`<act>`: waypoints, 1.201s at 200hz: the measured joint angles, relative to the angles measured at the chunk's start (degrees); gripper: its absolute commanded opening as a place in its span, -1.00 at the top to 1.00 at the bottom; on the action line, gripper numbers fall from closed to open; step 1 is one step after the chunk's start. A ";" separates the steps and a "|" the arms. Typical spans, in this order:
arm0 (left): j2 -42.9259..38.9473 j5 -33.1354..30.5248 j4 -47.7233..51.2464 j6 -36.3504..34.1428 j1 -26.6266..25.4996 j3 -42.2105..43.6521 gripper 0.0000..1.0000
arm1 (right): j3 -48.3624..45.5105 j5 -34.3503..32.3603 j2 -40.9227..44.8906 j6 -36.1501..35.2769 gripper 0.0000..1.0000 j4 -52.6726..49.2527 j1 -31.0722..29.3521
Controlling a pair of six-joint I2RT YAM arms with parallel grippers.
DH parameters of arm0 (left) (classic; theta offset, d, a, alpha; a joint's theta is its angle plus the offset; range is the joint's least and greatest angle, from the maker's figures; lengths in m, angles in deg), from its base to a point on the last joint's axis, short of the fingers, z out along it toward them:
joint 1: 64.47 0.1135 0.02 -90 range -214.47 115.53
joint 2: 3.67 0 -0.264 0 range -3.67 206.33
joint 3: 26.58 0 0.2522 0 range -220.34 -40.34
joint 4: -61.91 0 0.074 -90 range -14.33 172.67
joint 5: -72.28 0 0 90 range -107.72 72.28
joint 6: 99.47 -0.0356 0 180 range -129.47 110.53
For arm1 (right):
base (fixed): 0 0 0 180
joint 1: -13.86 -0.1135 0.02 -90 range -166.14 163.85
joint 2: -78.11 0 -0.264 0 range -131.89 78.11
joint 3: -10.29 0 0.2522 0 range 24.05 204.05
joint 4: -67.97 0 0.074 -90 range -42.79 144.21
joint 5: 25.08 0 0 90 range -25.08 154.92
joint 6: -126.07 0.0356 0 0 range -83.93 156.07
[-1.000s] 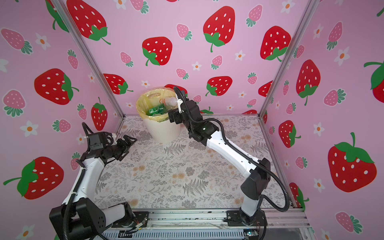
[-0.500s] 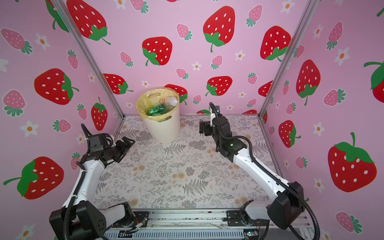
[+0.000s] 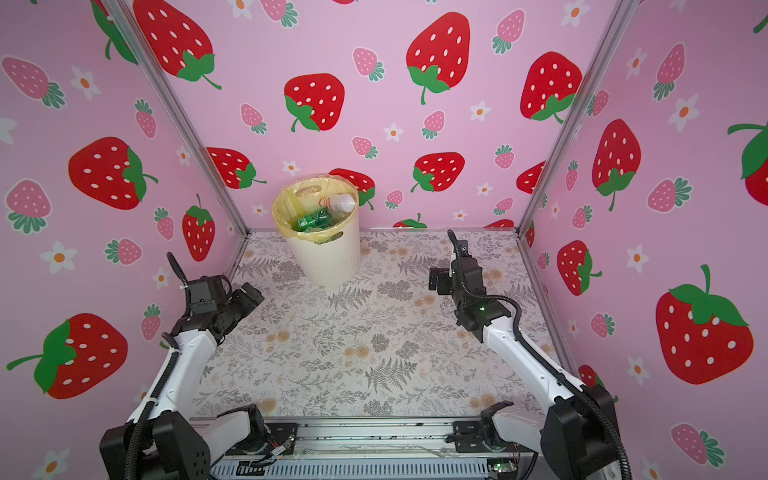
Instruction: Throw the plastic bottles in the bin
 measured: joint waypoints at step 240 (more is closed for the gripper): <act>23.10 -16.24 -54.53 -26.80 -15.96 17.05 -0.98 | -37.68 -15.08 4.28 -9.62 -0.99 52.46 11.74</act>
